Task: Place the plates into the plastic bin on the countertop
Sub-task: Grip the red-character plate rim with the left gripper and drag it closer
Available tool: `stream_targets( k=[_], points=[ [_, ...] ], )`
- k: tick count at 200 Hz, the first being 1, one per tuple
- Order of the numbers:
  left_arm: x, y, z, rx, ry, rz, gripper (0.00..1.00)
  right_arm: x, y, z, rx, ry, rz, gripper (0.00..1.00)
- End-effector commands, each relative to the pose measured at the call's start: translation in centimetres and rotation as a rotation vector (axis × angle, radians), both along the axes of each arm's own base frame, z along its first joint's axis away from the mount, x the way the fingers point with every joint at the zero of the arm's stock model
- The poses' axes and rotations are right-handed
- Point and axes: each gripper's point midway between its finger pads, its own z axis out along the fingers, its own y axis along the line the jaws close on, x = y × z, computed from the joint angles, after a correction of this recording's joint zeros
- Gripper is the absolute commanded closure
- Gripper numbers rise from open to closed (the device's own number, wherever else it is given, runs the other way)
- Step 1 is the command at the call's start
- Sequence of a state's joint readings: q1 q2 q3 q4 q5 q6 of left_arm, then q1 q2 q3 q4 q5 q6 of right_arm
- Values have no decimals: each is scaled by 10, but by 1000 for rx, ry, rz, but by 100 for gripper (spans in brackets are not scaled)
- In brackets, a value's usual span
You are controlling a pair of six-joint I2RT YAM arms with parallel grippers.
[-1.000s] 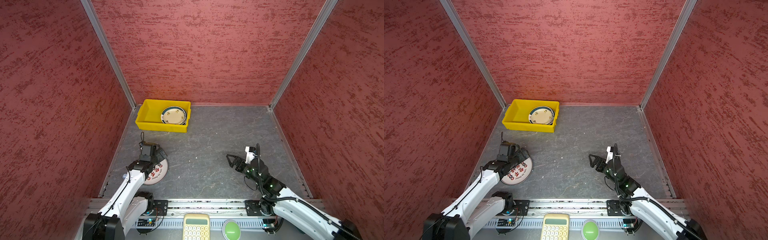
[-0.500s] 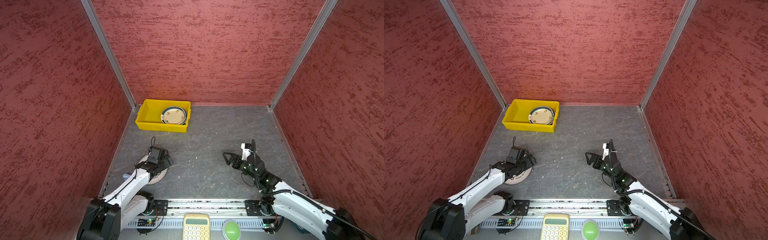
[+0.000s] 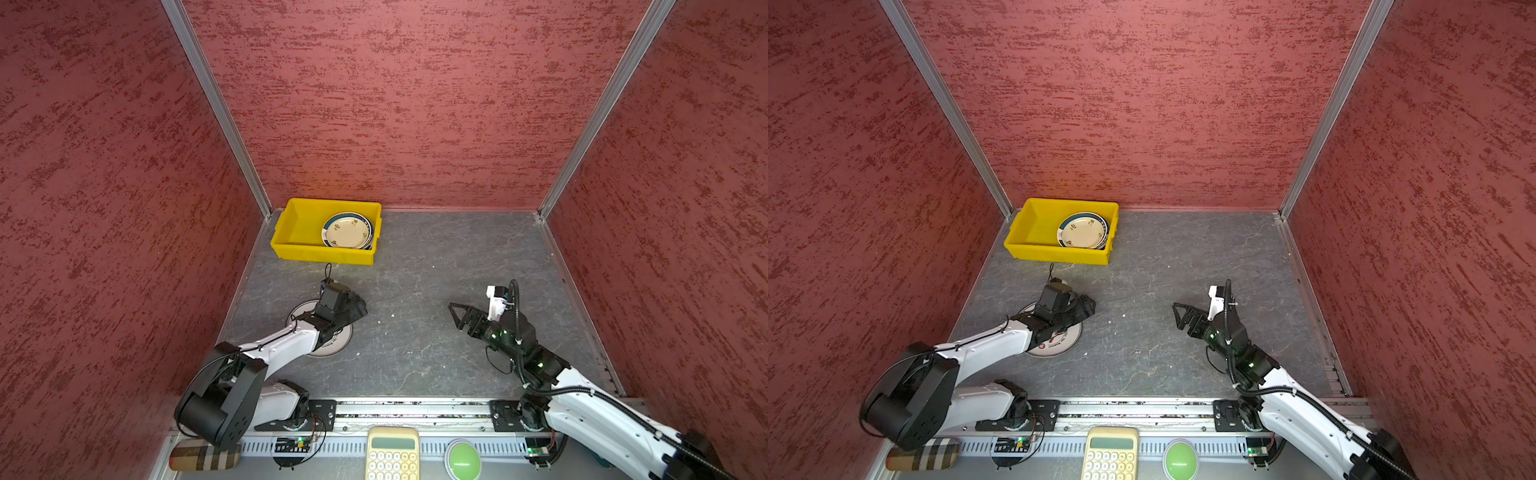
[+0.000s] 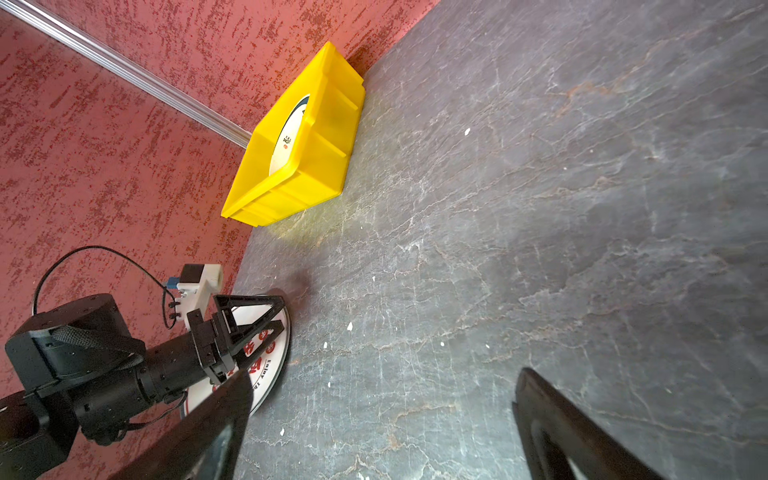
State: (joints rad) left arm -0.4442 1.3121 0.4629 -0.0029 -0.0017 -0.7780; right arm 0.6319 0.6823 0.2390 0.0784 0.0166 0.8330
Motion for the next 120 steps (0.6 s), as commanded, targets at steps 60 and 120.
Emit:
stream_targets(
  k=[60,120],
  points=[
    [-6,-94,-34,-147,132,-251,13,0,-13,12,-1,-29,-59,1],
    [-10,-57,21,-64,32,-154,13,-1,-8,16,14,-37,-33,1]
  ],
)
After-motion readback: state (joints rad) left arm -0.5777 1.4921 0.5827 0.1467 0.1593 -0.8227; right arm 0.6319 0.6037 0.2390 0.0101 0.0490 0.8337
